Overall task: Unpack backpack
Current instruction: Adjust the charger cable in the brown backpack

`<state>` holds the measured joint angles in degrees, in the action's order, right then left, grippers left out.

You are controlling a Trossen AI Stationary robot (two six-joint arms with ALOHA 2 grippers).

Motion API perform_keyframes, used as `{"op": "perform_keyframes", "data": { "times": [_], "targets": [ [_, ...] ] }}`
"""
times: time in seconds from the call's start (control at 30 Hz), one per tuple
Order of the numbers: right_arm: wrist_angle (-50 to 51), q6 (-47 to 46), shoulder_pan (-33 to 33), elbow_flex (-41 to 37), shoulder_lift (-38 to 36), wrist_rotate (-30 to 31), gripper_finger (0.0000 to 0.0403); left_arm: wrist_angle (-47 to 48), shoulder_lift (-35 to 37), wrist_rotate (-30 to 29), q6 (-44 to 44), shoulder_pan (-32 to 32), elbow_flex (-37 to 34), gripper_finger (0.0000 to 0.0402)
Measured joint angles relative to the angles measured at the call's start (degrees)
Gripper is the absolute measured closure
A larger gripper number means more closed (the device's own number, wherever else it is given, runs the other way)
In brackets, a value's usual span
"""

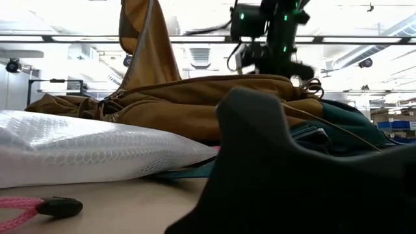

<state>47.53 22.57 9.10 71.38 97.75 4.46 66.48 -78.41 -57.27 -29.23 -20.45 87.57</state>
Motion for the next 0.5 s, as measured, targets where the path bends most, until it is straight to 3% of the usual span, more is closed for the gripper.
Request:
{"op": "perform_keyframes", "data": {
  "times": [0.07, 0.2, 0.27, 0.37, 0.5],
  "targets": [
    [-0.94, -3.66, -1.46, -0.74, 1.44, -3.87, 0.0403, -0.02, 0.00, -0.15, 0.00, 0.02, -0.02, 0.0402],
    [-3.35, -7.63, -5.28, 0.50, 1.90, -24.01, 0.0403, -0.02, 0.02, -0.31, 0.02, 0.02, 0.00, 0.0402],
    [-5.15, -8.31, -6.63, 2.74, 1.51, -28.46, 0.0403, -0.04, 0.02, -0.72, 0.10, 0.06, -0.02, 0.0402],
    [-4.51, -7.52, -7.38, 6.09, 0.51, -25.16, 0.0403, -0.38, -0.06, -1.28, 0.04, 0.35, -0.02, 0.0402],
    [-3.05, -5.51, -6.70, 7.58, -1.23, -14.81, 0.0403, -1.09, -0.13, -1.32, 0.00, 0.42, -0.02, 0.0402]
  ]
}}
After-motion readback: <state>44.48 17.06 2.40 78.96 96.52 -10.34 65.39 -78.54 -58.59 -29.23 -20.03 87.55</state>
